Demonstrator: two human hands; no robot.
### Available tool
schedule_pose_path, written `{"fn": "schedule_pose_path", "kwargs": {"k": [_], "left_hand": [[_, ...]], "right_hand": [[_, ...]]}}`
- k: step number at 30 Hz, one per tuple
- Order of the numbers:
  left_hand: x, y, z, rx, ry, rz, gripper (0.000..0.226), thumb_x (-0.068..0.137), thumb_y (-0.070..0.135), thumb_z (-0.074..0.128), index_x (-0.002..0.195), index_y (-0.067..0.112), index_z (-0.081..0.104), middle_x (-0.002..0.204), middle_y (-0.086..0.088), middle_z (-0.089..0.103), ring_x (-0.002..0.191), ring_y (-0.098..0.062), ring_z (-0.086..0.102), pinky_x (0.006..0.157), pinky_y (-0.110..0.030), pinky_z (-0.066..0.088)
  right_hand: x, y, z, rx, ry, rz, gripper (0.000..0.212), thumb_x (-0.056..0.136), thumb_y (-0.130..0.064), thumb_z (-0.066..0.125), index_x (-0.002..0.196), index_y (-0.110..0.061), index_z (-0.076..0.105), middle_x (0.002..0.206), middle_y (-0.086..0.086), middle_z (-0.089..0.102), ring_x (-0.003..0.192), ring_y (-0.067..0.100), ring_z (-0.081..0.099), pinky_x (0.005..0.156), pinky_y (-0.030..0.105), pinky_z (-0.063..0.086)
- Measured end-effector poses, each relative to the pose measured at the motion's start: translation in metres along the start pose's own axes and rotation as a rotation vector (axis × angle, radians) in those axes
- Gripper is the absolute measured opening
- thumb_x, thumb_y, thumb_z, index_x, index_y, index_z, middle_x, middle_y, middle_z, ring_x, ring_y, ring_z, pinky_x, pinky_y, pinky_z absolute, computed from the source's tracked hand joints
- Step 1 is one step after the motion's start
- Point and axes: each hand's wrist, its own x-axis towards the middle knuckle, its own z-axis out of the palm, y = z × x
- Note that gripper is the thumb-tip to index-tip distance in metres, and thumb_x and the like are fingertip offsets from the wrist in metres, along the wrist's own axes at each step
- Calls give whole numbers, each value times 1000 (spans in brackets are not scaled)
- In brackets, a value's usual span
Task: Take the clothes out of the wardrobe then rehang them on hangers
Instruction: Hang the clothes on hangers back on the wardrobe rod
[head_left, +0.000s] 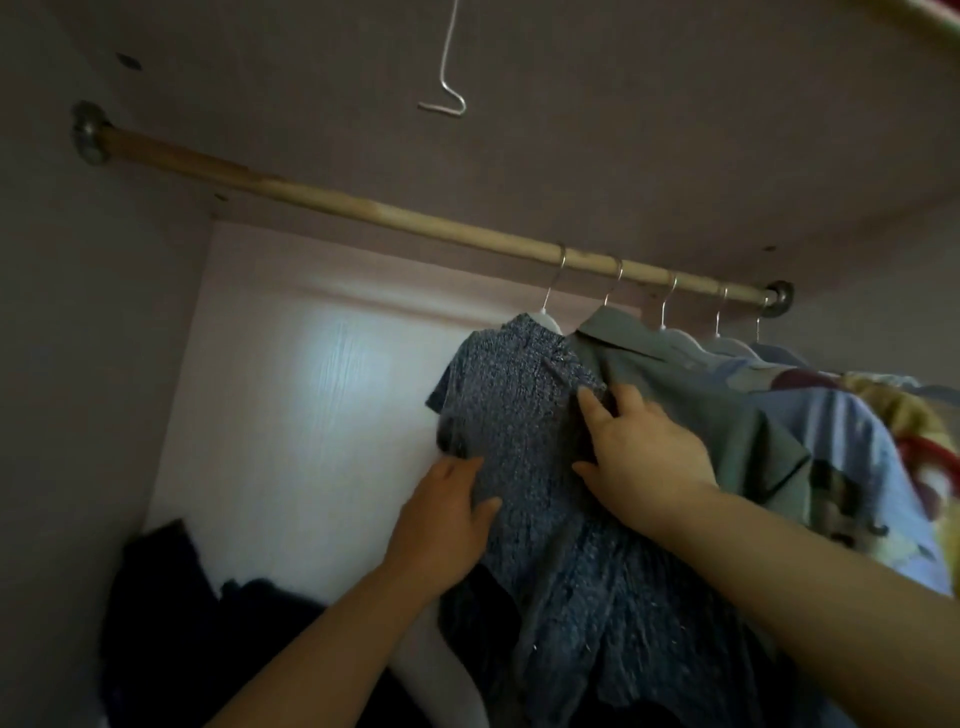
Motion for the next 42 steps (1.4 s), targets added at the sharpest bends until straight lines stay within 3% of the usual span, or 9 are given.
{"fn": "schedule_pose_path", "kwargs": {"k": [7,10,16,22,25,28,34,40,42], "left_hand": [[-63,47,-5,27,-105,-102,56,95,34,48,145,18,29,144,-7,36,128,-20,38,106,-29,32],[-105,75,-6,114,-182,-123,57,95,36,48,145,17,28,143,-9,36,127,-23,38,106,-36,35],[-205,144,-7,186,-293,-162,59,95,36,49,146,17,28,144,-8,36,128,-22,37,106,-32,33],[-317,208,1,330,-508,-170,49,95,35,48,140,19,38,136,-7,42,120,-24,43,98,-38,39],[-367,236,10,328,-607,-110,35,96,29,46,127,12,50,123,-7,51,109,-22,50,89,-33,43],[-409,261,20,199,-710,-56,24,95,22,50,109,6,59,106,-10,58,96,-23,55,76,-30,44],[-481,331,38,252,-1038,32,48,97,31,43,142,15,33,144,-5,37,129,-22,39,104,-34,34],[-566,389,38,70,-1201,181,44,94,38,48,131,14,43,131,-6,49,117,-23,49,96,-34,41],[-599,407,30,5,-1233,252,50,93,40,49,138,20,38,133,-3,48,119,-20,48,99,-33,39]], "right_hand": [[-96,19,14,201,-92,-39,71,92,-43,49,147,-33,6,147,9,13,126,30,37,98,40,44],[-146,26,12,229,-160,-38,72,91,-42,51,147,-32,7,145,8,19,124,30,39,95,38,44],[-272,44,1,301,-299,-84,69,88,-37,51,147,-34,15,139,5,33,120,28,47,88,35,46],[-405,59,-15,434,-465,-47,60,93,-37,47,146,-26,21,139,4,36,117,22,47,93,31,43],[-470,68,-23,486,-567,18,66,94,-42,46,148,-31,9,141,2,33,120,20,43,95,28,38],[-533,79,-32,464,-663,106,66,93,-41,47,148,-33,10,144,2,32,124,22,41,99,30,38],[-656,96,-73,384,-827,370,62,93,-38,49,146,-32,18,142,4,35,127,24,40,101,31,36],[-776,91,-147,358,-880,748,66,91,-41,52,147,-30,19,139,2,39,125,22,41,102,32,37],[-818,83,-180,346,-875,882,65,91,-40,53,147,-30,21,140,2,39,126,21,40,103,32,37]]}}
